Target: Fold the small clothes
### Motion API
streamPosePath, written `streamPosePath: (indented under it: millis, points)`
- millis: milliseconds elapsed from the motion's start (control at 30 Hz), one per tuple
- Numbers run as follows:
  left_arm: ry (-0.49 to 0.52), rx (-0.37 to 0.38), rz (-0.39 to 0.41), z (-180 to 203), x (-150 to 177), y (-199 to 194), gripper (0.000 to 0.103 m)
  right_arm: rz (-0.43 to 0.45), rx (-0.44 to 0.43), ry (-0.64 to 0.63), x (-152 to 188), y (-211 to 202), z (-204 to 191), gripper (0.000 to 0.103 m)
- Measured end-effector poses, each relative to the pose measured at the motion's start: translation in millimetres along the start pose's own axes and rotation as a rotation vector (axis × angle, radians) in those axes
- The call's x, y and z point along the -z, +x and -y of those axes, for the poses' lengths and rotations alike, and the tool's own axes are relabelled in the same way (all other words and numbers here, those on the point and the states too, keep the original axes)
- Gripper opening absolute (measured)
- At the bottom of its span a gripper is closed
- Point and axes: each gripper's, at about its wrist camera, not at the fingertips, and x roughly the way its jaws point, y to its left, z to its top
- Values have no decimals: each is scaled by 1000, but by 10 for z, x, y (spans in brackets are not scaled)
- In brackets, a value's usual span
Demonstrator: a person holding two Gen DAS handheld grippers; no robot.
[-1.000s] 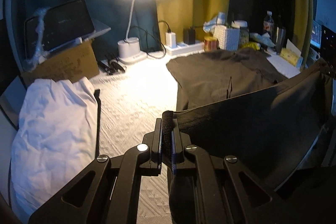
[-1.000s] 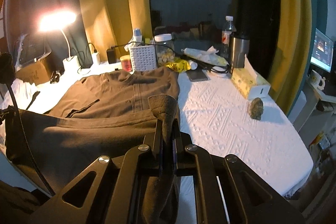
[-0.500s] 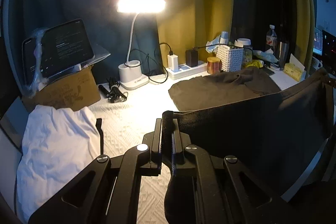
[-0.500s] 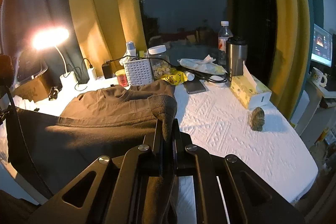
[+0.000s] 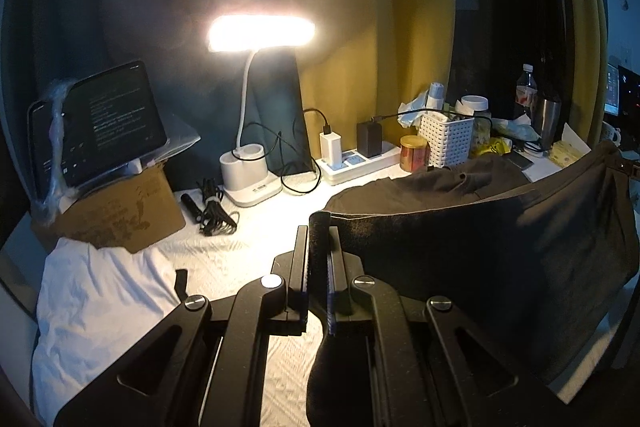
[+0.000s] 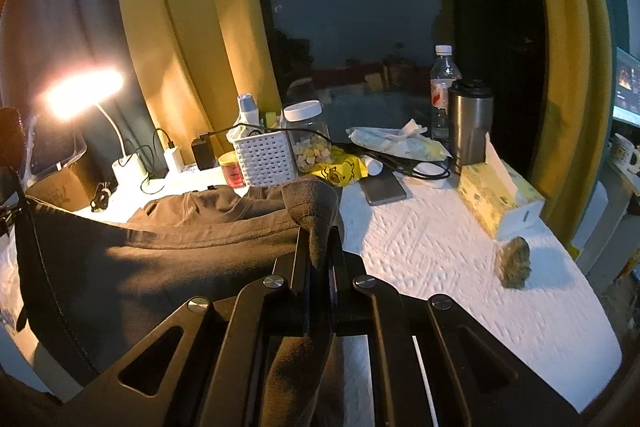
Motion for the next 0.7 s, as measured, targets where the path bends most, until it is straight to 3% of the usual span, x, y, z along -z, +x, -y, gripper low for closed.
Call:
streamPosePath:
  millis: [700]
  points:
    - [99, -29, 31, 37, -514, 546, 5, 24, -12, -42, -513, 673, 134, 7]
